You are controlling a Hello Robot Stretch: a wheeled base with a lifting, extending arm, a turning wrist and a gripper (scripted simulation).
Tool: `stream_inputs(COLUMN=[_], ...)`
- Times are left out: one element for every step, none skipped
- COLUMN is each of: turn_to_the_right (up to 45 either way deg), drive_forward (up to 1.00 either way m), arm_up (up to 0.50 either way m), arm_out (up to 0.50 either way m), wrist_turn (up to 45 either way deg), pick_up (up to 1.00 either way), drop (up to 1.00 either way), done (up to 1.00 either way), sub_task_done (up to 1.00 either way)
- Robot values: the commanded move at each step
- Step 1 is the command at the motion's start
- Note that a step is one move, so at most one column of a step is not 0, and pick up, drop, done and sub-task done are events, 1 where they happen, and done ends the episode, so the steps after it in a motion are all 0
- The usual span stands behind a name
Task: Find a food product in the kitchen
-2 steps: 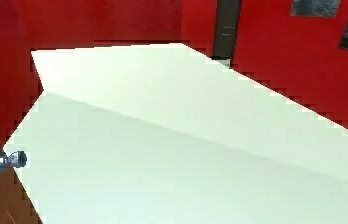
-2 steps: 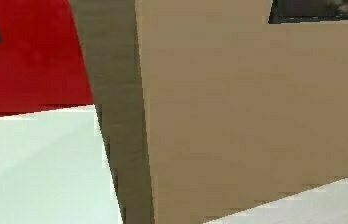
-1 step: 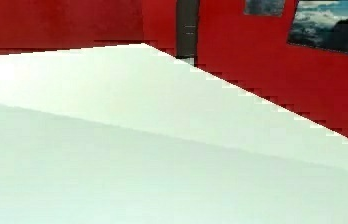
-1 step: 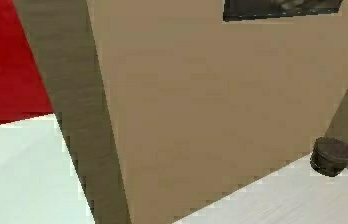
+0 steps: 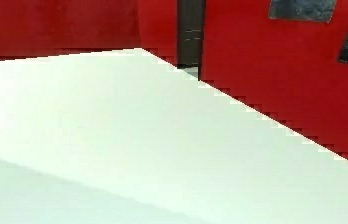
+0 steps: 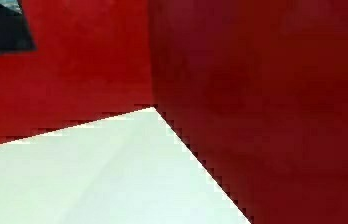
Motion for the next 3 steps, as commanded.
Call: stream_inputs(turn_to_the_right=[0.0,0.0,3.0], drive_forward=[1.00,1.00,0.00], arm_up=[0.00,0.00,0.00], arm_out=[0.00,0.00,0.00], wrist_turn=[0.0,0.0,0.0], pick_up=[0.00,0.00,0.00], drop=[0.00,0.00,0.00], done=[0.00,0.00,0.00], sub_task_done=[0.00,0.00,0.00])
